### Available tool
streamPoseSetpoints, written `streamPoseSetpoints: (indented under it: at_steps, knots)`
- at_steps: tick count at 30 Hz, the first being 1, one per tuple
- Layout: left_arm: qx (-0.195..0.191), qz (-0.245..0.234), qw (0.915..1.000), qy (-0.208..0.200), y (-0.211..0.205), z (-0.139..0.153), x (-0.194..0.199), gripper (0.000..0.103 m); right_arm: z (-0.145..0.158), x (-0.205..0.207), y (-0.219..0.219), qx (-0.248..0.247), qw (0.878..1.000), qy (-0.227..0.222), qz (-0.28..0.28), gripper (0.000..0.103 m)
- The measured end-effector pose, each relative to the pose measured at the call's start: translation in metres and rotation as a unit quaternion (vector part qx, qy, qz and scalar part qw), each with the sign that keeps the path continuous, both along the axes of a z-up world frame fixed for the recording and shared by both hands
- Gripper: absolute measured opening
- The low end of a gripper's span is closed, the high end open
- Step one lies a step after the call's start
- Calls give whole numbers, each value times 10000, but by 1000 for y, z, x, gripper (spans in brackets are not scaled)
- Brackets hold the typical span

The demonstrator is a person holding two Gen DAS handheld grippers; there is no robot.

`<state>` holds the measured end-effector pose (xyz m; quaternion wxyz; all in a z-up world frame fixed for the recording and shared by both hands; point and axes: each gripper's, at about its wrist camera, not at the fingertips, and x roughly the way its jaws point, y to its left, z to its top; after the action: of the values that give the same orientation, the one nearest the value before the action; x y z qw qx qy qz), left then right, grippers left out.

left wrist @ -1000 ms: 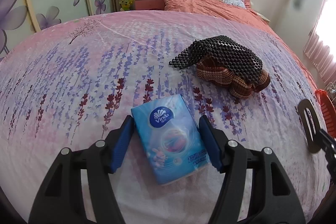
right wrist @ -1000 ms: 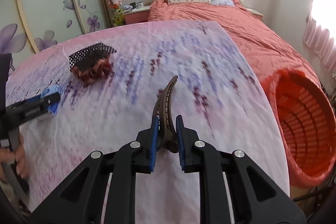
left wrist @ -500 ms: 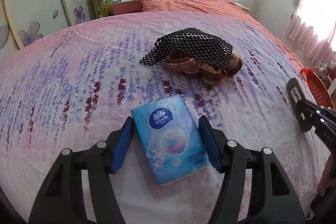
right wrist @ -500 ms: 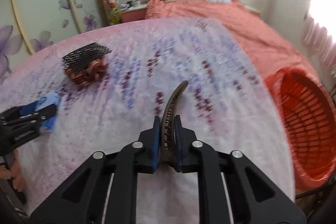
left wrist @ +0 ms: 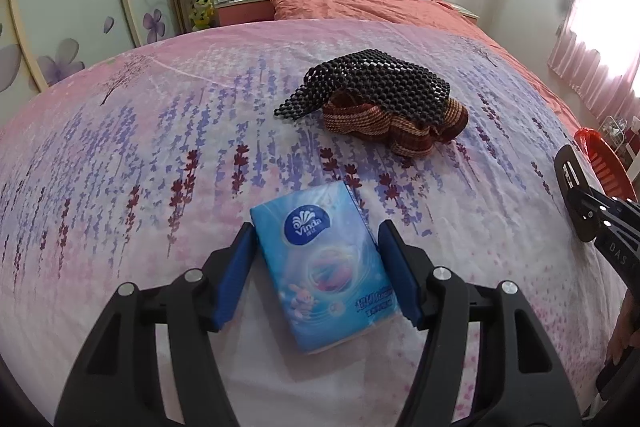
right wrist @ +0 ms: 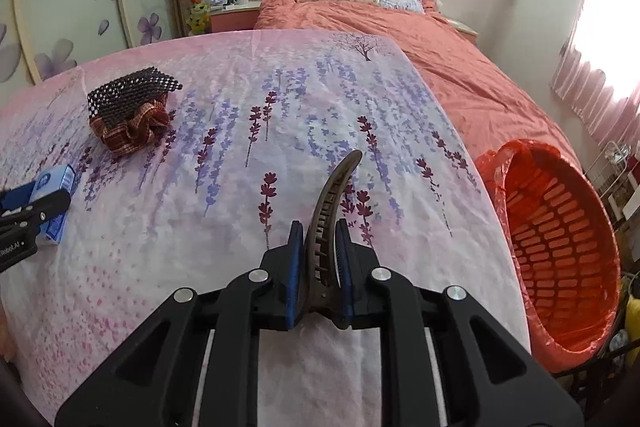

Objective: Collect trash
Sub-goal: 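Lift the tissue pack and hair clip off the bed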

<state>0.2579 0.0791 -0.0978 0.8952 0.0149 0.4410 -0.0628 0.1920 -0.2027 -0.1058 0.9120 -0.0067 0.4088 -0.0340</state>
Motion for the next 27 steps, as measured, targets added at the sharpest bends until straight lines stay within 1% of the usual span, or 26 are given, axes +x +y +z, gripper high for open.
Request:
streamPoseSetpoints:
  at_steps: [5, 9, 12, 13, 15, 17, 20, 22, 27]
  knots:
    - [58, 61, 10000, 18, 0, 1, -10, 62, 0, -2, 2, 36, 10000, 0, 10, 18]
    - [174, 231, 9996, 42, 0, 0, -17, 67, 0, -4, 2, 61, 10000, 20, 4, 18]
    - [220, 279, 9994, 19, -1, 2, -22, 68, -1, -3, -2, 146, 9999, 24, -3, 17]
    - [232, 273, 9994, 14, -1, 1, -22, 66, -1, -3, -2, 160, 9999, 23, 1, 17]
    - [140, 200, 9997, -7, 0, -2, -24, 56, -1, -3, -3, 184, 9998, 10, 36, 16]
    - [188, 183, 9996, -48, -2, -2, -25, 55, 1, -4, -4, 262, 9996, -32, 54, 14]
    - [56, 150, 9999, -53, 0, 1, -24, 53, 4, -7, -8, 390, 9992, -95, 5, 14]
    - [47, 144, 9999, -83, -1, 4, -22, 52, 7, -10, -11, 439, 9989, -161, -21, 14]
    - [33, 95, 9997, -235, -5, 19, -23, 52, 20, -18, -19, 527, 9980, -330, -72, 14]
